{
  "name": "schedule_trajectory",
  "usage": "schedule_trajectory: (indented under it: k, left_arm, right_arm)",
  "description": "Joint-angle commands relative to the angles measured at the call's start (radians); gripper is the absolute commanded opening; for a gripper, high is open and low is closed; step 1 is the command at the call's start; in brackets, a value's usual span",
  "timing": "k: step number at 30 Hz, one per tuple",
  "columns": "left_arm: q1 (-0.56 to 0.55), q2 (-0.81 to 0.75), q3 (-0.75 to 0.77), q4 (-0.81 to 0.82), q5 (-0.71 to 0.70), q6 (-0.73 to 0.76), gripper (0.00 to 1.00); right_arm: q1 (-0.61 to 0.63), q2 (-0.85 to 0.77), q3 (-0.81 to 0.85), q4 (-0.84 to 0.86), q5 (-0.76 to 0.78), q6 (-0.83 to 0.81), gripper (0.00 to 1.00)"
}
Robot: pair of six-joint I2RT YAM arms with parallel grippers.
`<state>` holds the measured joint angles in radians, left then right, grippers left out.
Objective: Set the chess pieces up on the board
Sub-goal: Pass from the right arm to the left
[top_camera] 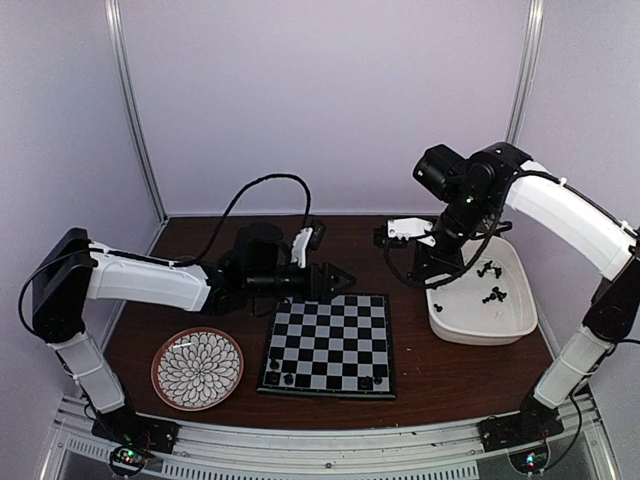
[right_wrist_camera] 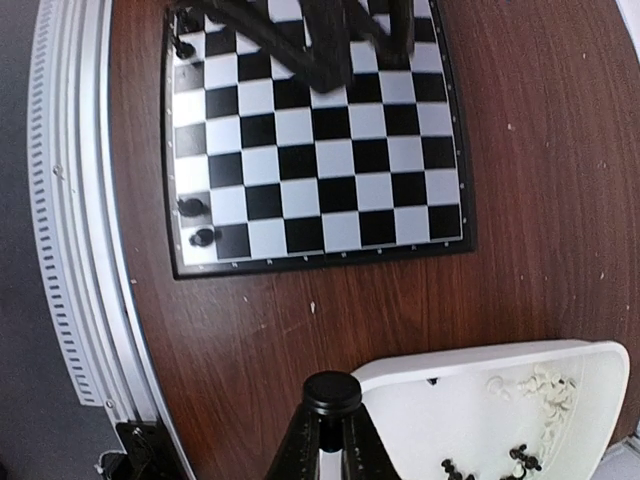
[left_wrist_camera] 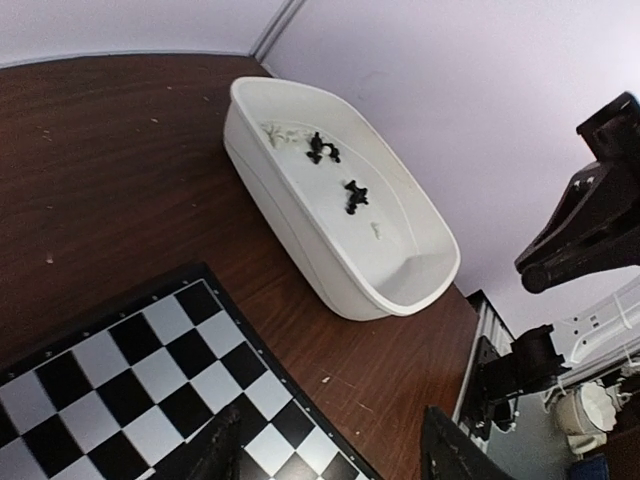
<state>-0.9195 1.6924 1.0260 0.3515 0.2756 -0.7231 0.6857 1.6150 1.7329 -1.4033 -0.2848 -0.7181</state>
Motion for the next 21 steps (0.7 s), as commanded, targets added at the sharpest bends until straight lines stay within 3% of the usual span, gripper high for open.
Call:
schedule_trajectory:
  k: [1,10,21]
  left_arm:
    - [0.004,0.064,0.041,0.279,0.201,-0.084,0.61]
    - [0.003,0.163,0.114,0.429,0.313,-0.214,0.58]
    - [-0.017,0.229,0.254,0.269,0.376,-0.192,0.47]
  right_arm:
    - [0.008,0.044,0.072,-0.01,-0.196,0.061,0.01]
    - [0.009,0.071,0.077,0.026,-0.249,0.104,0.03]
    - [0.011,0.073,0.088,0.044,-0.226,0.11,0.03]
